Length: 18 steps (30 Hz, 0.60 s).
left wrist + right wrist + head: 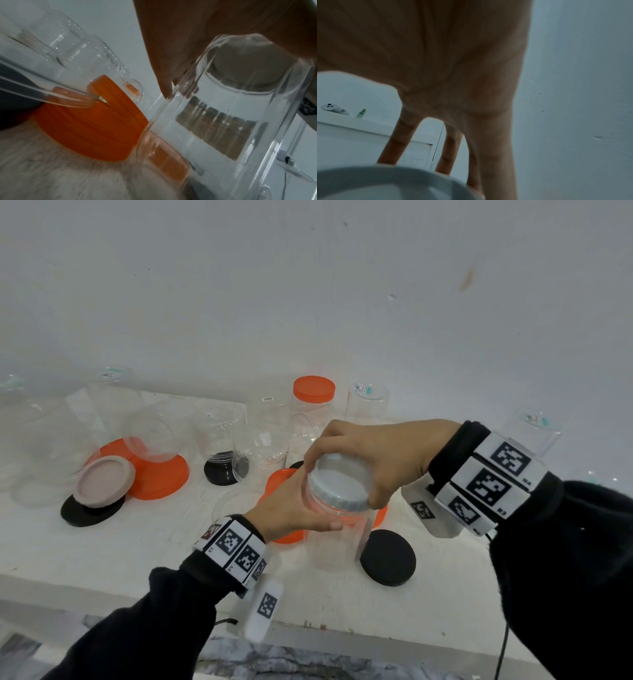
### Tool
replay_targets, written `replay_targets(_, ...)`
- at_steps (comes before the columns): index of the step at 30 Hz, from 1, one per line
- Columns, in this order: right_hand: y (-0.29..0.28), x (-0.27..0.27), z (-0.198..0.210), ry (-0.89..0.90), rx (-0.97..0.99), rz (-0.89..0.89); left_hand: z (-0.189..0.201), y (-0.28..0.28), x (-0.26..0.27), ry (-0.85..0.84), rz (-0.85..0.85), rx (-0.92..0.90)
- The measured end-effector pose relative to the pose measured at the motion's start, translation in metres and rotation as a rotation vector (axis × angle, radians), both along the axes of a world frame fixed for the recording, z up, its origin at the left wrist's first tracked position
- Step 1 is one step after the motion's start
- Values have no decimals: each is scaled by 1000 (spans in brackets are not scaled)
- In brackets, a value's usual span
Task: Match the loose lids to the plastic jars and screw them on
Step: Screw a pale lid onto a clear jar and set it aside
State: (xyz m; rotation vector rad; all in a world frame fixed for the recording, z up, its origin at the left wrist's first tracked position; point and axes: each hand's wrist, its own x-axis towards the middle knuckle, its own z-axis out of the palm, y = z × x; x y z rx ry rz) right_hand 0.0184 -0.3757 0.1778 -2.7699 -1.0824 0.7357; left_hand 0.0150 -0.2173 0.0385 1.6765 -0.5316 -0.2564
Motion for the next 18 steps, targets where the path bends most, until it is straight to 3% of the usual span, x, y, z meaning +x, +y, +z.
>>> replay_targets(18, 3, 0, -4, -19, -41, 40, -5, 2, 2, 3, -18, 110)
